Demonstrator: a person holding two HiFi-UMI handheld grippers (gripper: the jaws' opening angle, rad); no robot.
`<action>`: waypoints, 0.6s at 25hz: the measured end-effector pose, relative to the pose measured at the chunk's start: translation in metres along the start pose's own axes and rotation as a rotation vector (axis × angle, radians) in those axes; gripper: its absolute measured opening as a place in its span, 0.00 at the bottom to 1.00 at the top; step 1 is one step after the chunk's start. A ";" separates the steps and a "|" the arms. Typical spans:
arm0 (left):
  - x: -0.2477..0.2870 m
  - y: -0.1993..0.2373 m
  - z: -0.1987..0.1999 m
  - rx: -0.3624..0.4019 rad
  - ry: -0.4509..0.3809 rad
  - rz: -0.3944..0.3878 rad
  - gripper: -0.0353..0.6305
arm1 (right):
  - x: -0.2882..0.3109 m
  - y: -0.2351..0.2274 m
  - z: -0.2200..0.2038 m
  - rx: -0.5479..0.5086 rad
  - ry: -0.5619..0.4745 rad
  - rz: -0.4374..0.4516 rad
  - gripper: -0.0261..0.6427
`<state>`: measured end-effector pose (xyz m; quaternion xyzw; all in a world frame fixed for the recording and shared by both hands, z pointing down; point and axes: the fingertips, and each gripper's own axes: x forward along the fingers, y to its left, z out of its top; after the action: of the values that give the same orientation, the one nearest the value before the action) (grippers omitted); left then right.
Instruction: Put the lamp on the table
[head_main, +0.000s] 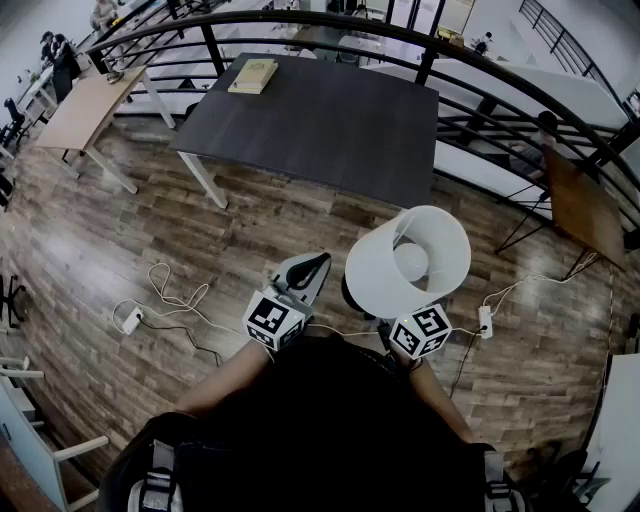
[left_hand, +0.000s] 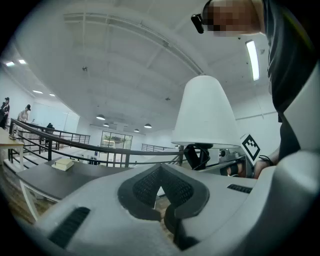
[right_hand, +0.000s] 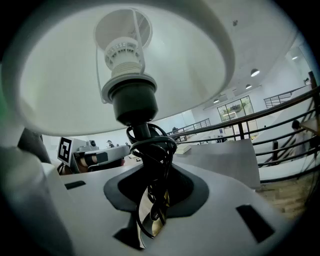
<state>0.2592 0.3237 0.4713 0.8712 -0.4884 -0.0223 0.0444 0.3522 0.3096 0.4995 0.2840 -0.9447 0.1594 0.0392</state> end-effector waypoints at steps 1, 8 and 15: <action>0.001 -0.002 -0.001 -0.001 0.003 -0.004 0.07 | -0.001 0.000 0.000 0.000 0.001 0.002 0.18; 0.001 0.009 -0.006 -0.022 0.012 0.007 0.07 | 0.007 -0.002 -0.001 0.003 0.009 0.005 0.18; -0.001 0.041 -0.008 -0.033 0.016 0.010 0.07 | 0.038 -0.001 -0.004 0.024 0.015 -0.002 0.18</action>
<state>0.2251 0.3036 0.4836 0.8679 -0.4921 -0.0232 0.0630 0.3210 0.2897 0.5096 0.2841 -0.9421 0.1730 0.0428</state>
